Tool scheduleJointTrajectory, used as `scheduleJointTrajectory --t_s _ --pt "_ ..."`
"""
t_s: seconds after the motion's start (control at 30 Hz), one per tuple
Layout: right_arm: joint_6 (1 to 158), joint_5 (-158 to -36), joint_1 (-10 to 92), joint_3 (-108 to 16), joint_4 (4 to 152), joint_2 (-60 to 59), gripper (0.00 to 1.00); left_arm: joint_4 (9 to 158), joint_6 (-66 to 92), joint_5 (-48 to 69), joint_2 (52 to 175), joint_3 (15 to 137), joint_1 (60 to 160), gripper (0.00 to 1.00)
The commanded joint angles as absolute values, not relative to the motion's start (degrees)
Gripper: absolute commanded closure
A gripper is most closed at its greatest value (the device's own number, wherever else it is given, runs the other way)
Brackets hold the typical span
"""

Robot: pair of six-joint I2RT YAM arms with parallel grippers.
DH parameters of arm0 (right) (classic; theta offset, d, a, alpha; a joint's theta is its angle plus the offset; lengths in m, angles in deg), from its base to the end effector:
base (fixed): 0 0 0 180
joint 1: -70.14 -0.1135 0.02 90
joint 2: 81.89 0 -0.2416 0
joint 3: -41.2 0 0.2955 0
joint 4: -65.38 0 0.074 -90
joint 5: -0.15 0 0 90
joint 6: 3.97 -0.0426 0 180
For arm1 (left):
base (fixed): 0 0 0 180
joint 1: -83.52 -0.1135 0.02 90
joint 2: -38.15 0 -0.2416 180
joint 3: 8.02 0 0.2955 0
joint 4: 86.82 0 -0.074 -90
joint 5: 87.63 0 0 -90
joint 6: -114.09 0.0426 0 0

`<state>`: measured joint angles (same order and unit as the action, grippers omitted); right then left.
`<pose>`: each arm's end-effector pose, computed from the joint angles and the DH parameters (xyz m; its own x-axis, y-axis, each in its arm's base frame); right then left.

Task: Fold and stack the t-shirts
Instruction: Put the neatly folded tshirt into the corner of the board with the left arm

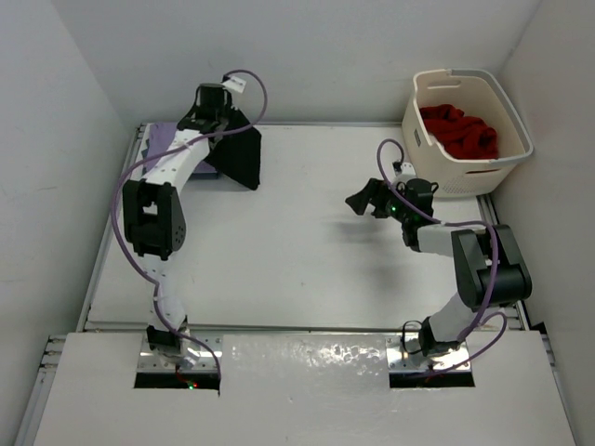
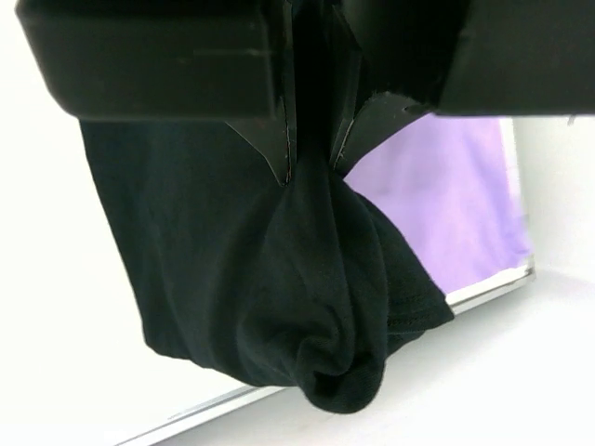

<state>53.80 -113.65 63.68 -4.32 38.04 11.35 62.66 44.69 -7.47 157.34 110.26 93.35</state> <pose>0.3343 0.0552 0.0967 -0.5481 0.4290 -0.7180 -0.2205 0.7540 0.6188 0.5257 -0.0837 0.2593 -0.4723 0.4337 -0.7674 0.2037 0.9007 0.3836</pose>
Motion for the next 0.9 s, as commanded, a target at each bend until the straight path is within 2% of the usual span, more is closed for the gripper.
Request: scheduleJointTrajectory --t_s 0.0,0.27,0.87 --pt "56.93 -111.13 63.9 -4.53 39.03 9.26 0.01 62.92 50.71 -6.41 155.83 116.97 90.73 1.0" --pt "56.76 -110.77 63.99 -5.49 39.91 10.84 0.01 59.67 54.67 -6.43 158.2 124.71 89.15 1.0" --pt "54.74 -113.67 63.99 -6.11 38.77 12.25 0.01 59.49 54.06 -11.34 156.62 126.3 88.18 1.0"
